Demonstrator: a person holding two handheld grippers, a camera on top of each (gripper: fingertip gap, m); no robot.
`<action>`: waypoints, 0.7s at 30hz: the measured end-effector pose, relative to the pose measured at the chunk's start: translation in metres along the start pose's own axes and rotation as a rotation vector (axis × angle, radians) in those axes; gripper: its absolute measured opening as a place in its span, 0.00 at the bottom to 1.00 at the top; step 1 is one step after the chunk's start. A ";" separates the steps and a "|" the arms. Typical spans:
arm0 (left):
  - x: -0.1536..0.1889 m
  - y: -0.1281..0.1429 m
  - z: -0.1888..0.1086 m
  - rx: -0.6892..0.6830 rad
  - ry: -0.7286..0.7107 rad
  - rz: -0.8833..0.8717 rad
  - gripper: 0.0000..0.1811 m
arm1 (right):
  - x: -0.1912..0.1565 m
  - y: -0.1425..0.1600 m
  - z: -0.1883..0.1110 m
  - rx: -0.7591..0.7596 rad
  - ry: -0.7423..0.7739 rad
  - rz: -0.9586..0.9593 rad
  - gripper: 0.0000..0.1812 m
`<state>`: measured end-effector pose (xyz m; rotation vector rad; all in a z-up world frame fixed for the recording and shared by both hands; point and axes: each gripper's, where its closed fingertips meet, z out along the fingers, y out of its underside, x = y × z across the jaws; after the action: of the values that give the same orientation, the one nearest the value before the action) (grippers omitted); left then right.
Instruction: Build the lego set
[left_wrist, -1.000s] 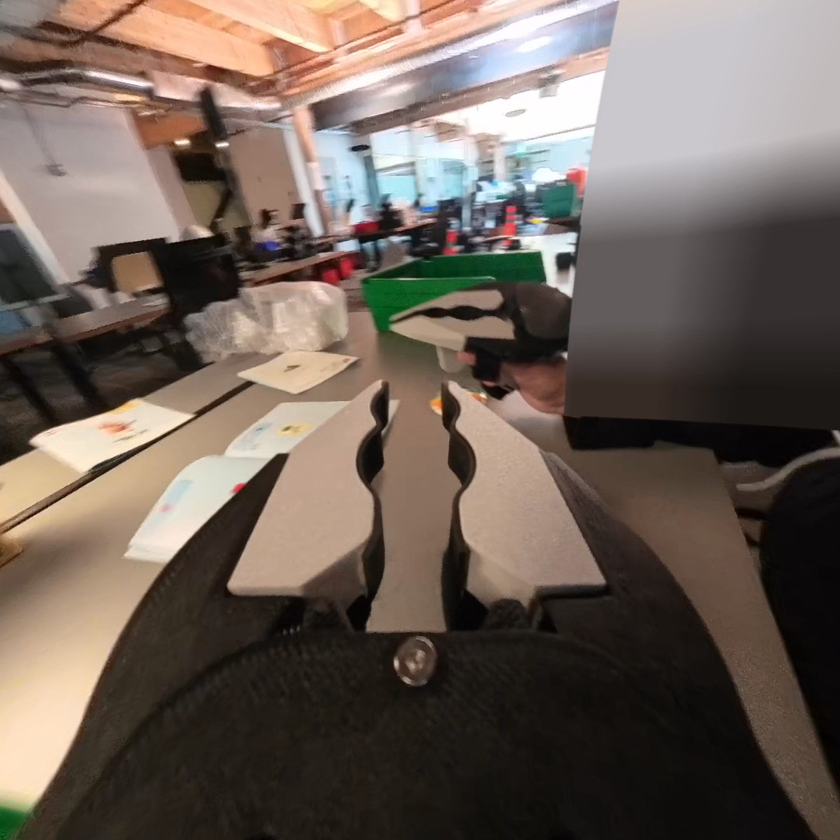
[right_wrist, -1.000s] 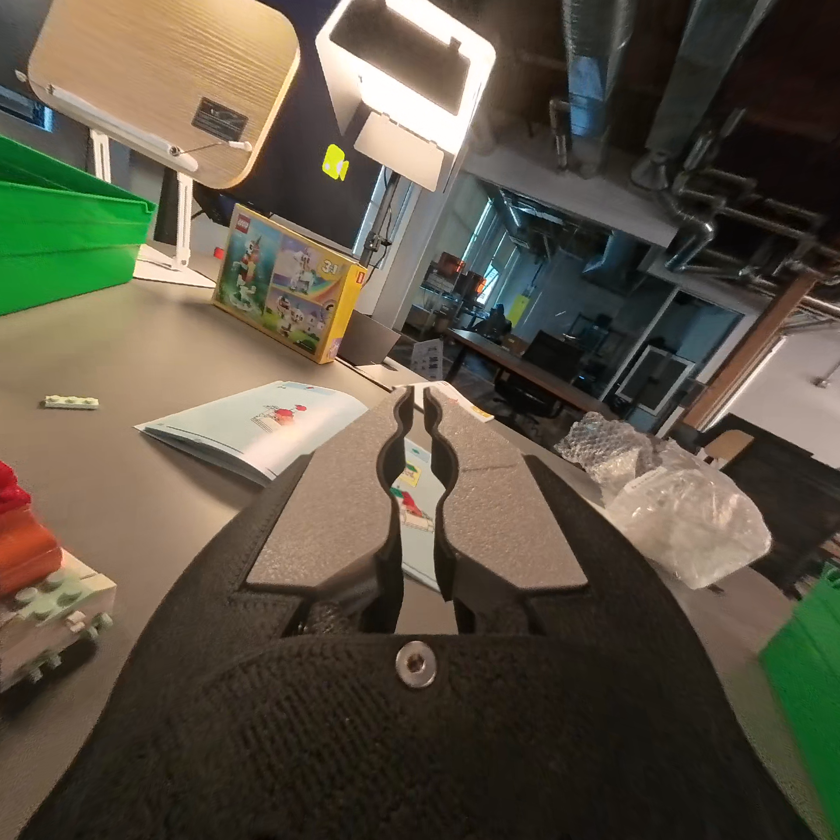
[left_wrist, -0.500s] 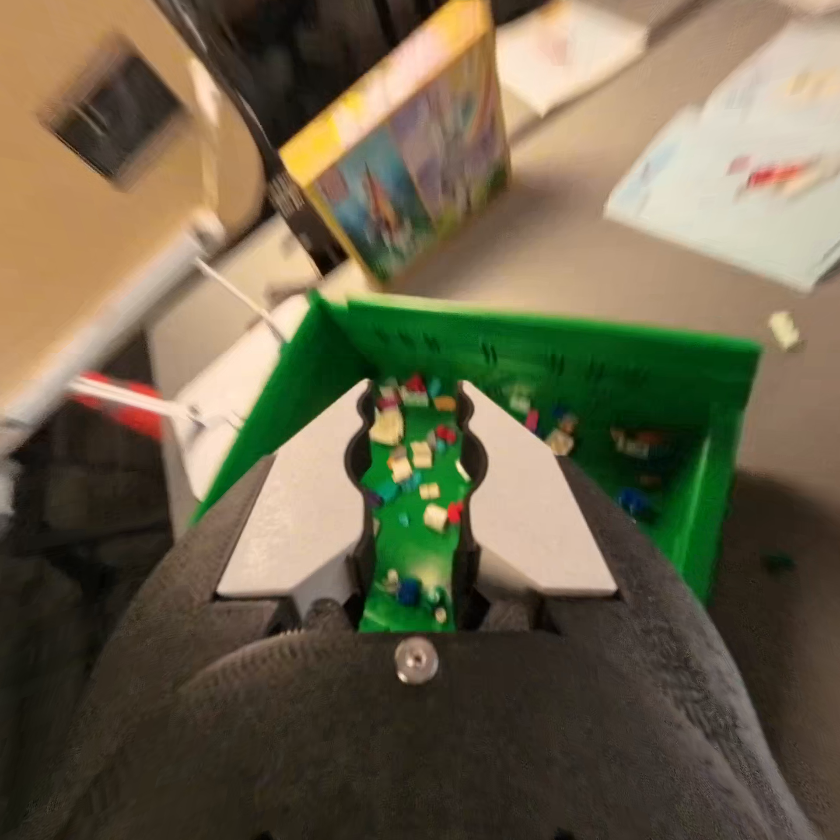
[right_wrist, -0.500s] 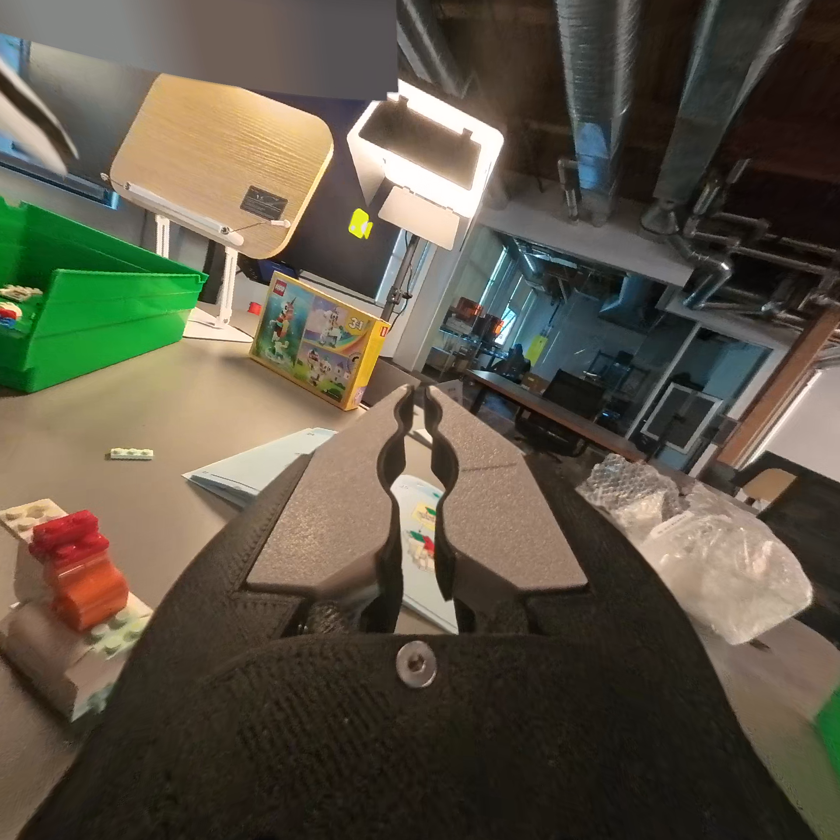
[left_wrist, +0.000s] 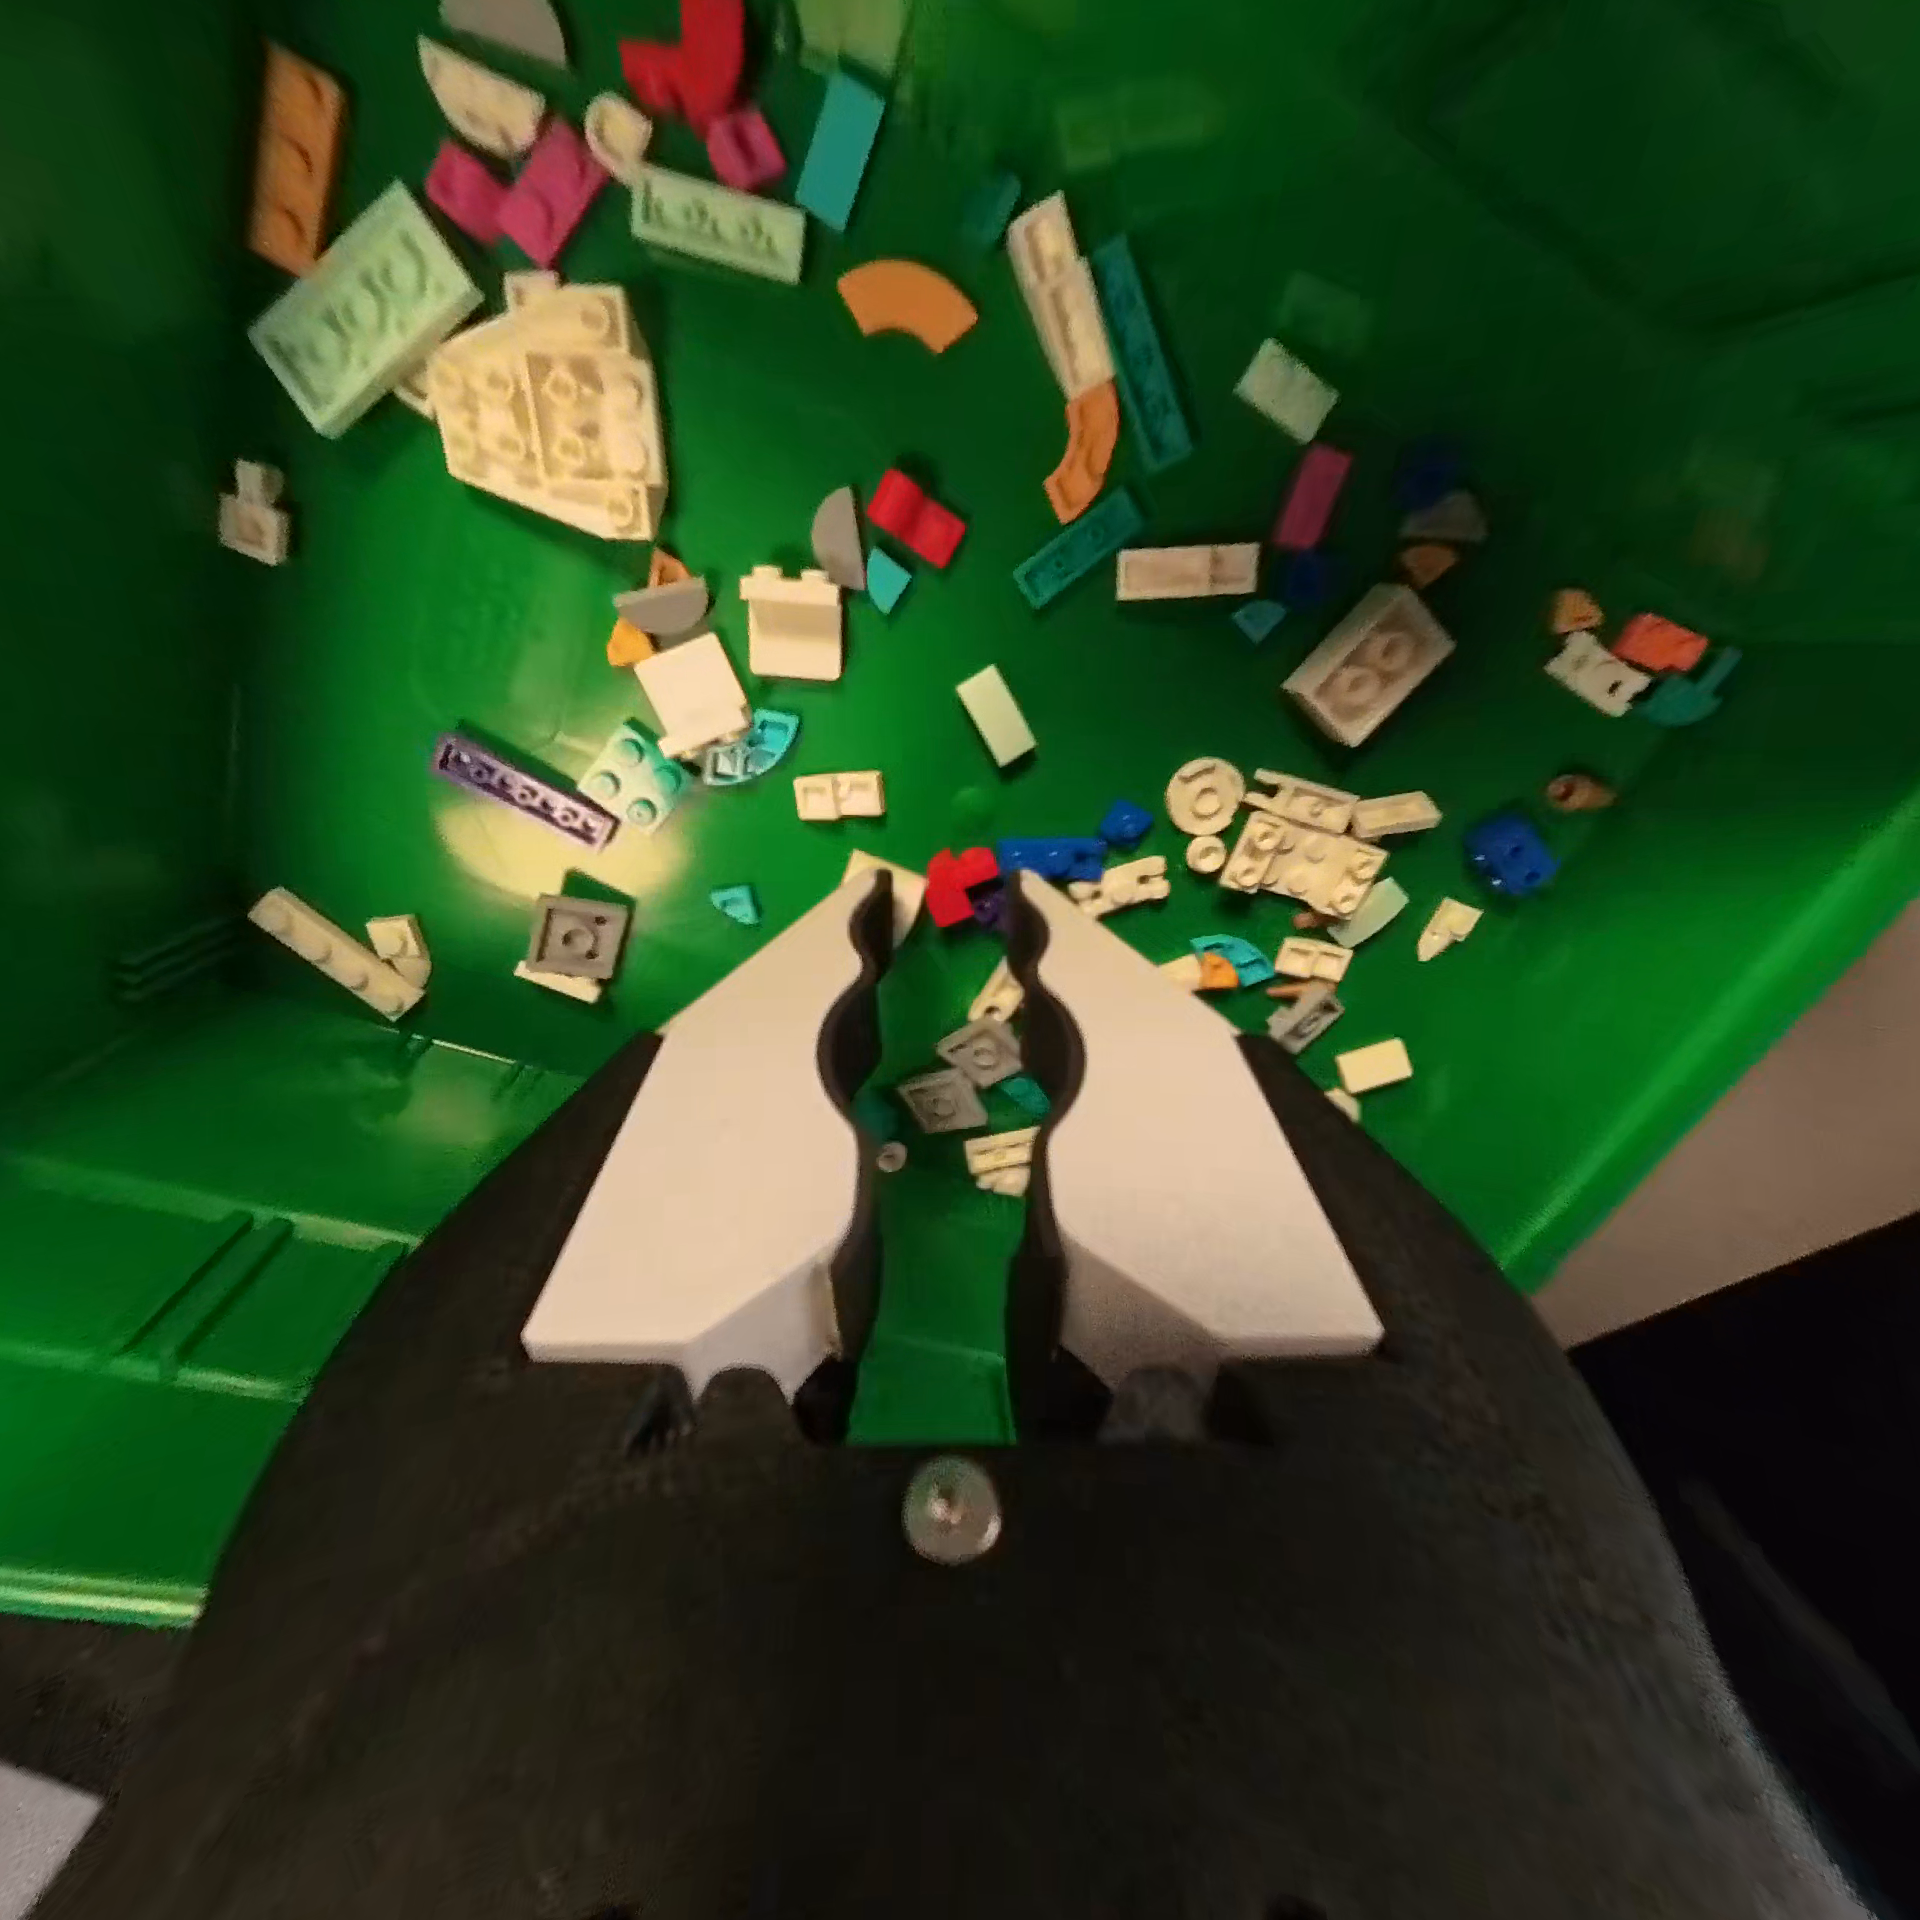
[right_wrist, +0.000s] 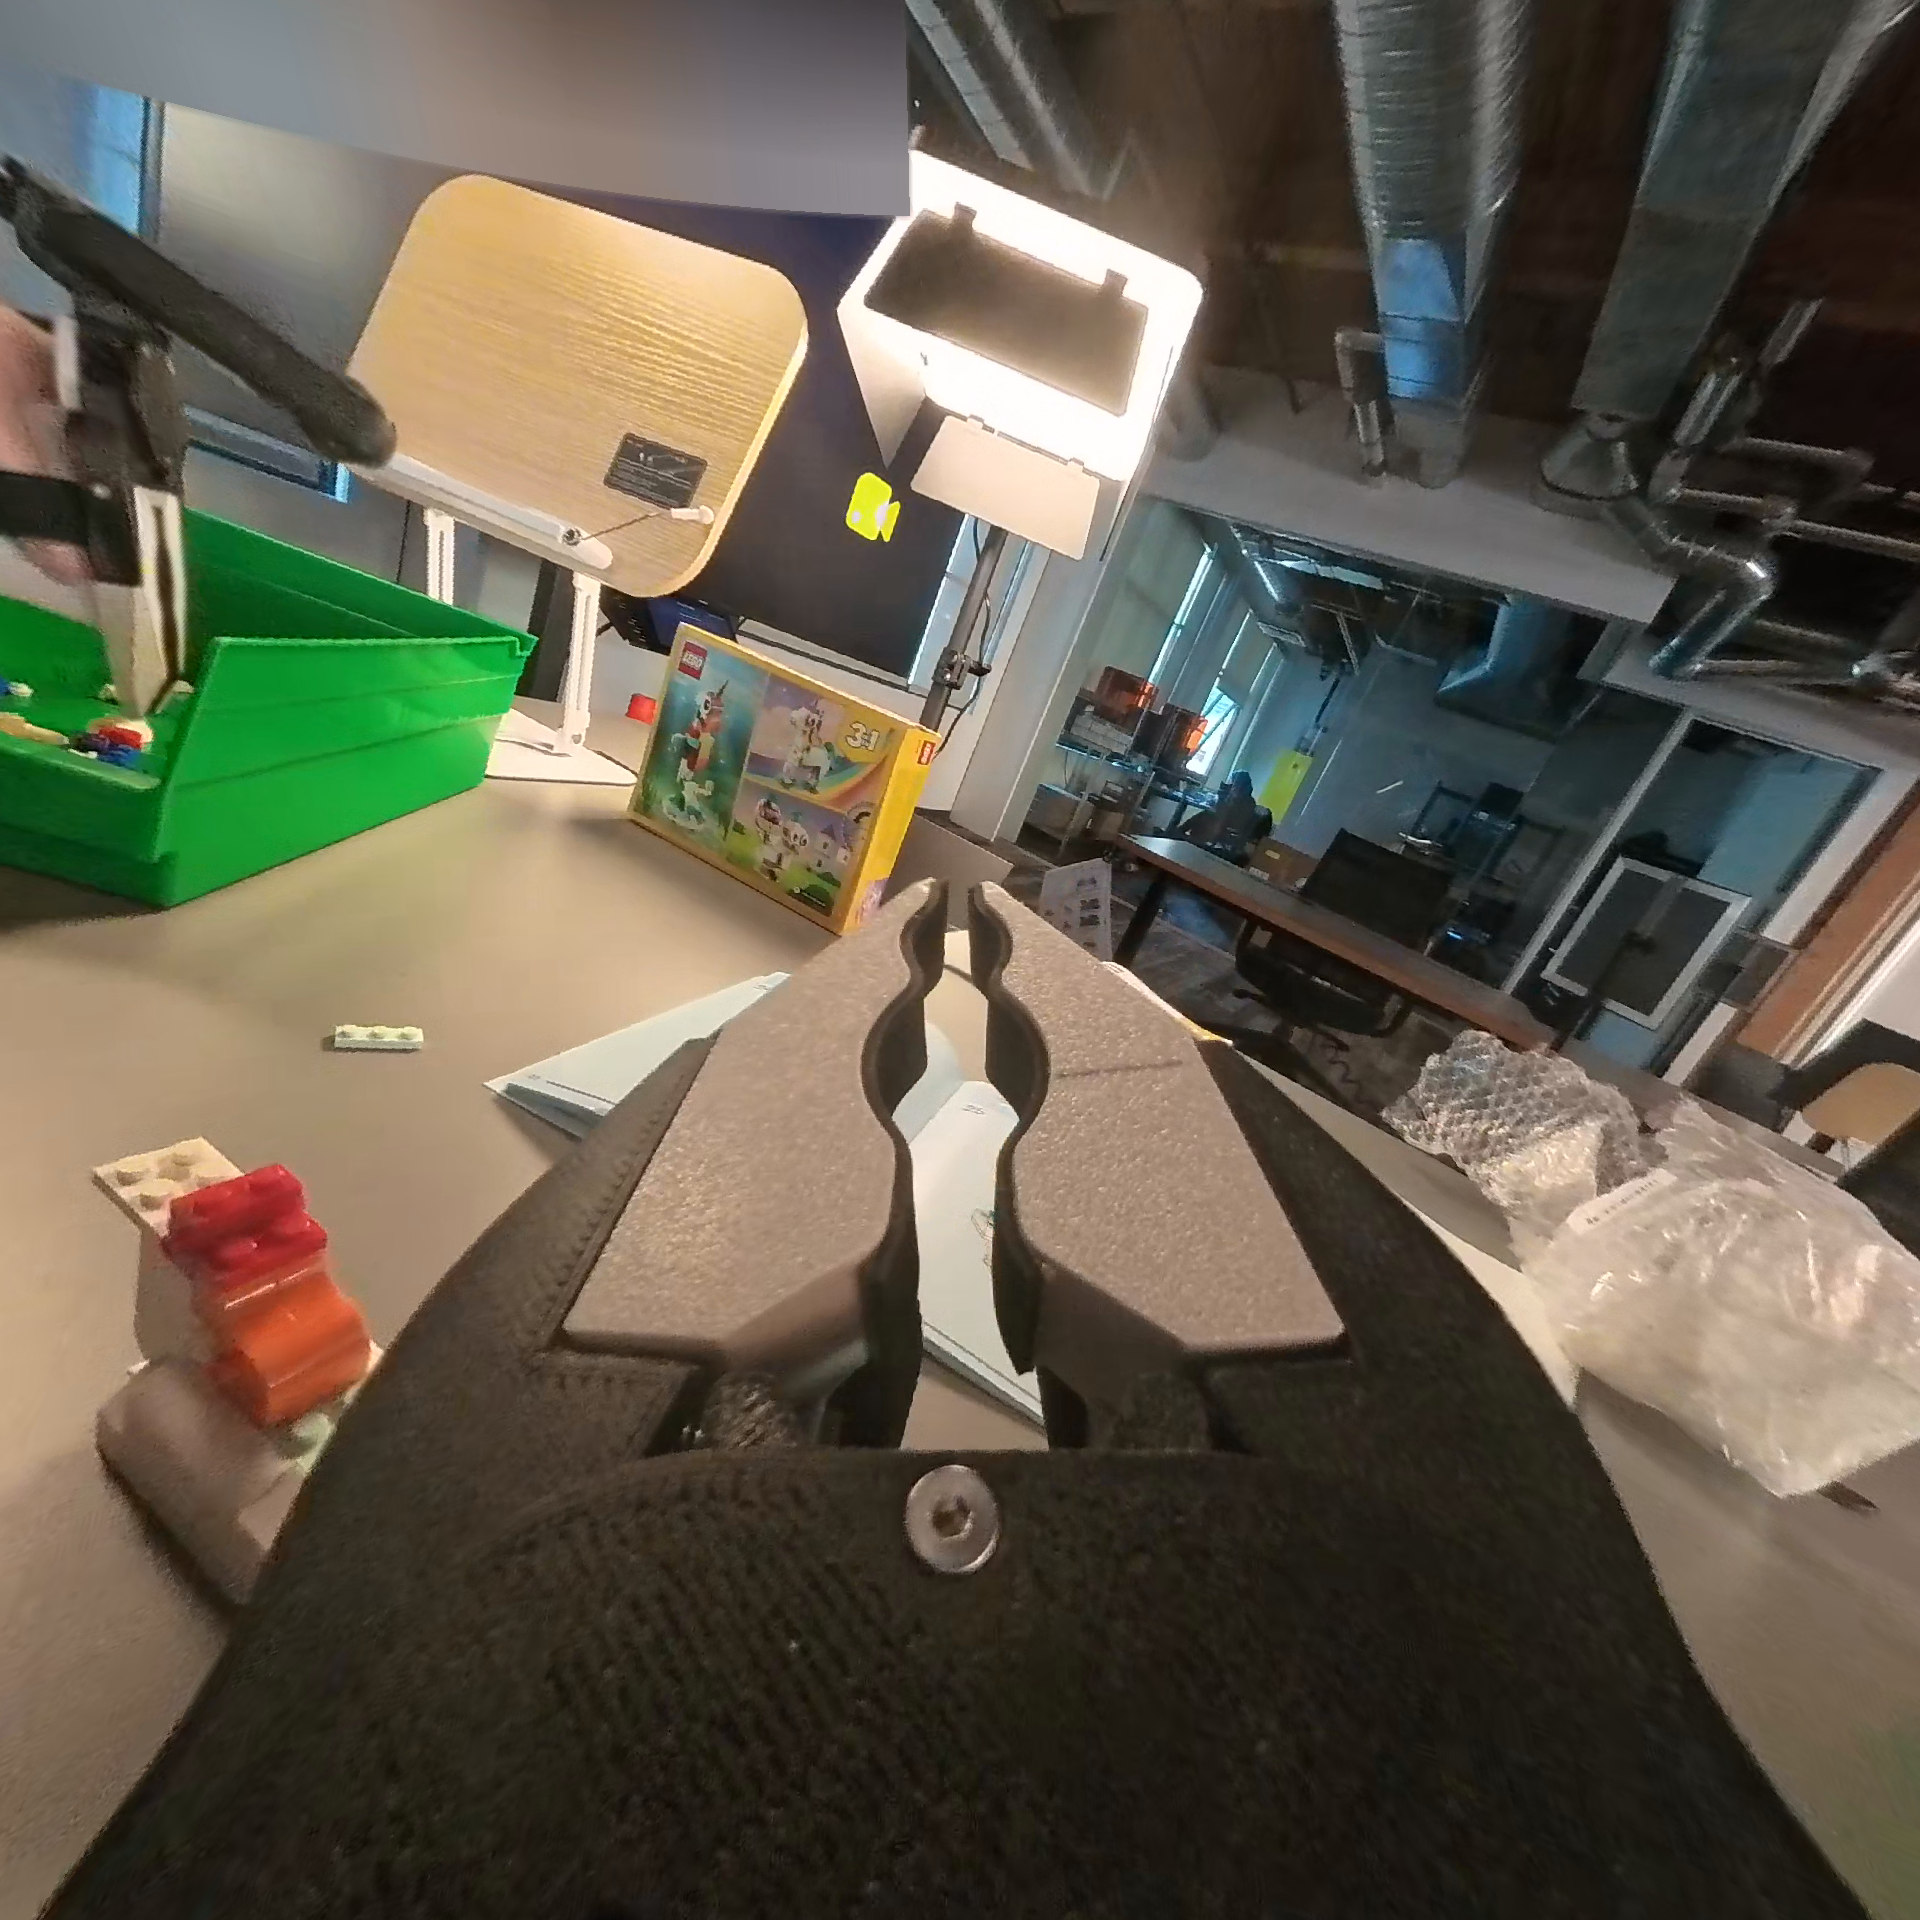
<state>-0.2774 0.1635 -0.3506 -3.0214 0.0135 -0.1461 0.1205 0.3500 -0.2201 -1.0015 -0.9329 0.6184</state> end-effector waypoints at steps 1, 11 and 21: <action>-0.002 0.002 0.002 -0.010 -0.002 -0.004 0.11 | 0.000 0.000 0.000 0.000 -0.003 0.001 0.01; 0.003 0.011 0.011 -0.081 0.007 0.074 0.04 | -0.005 0.000 0.001 -0.006 -0.025 0.003 0.01; 0.116 -0.057 -0.096 0.596 -0.033 0.347 0.04 | -0.003 -0.002 0.000 -0.001 -0.019 -0.014 0.01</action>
<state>-0.1714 0.2074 -0.2384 -2.3812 0.4101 -0.0530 0.1191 0.3463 -0.2190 -0.9906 -0.9563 0.6165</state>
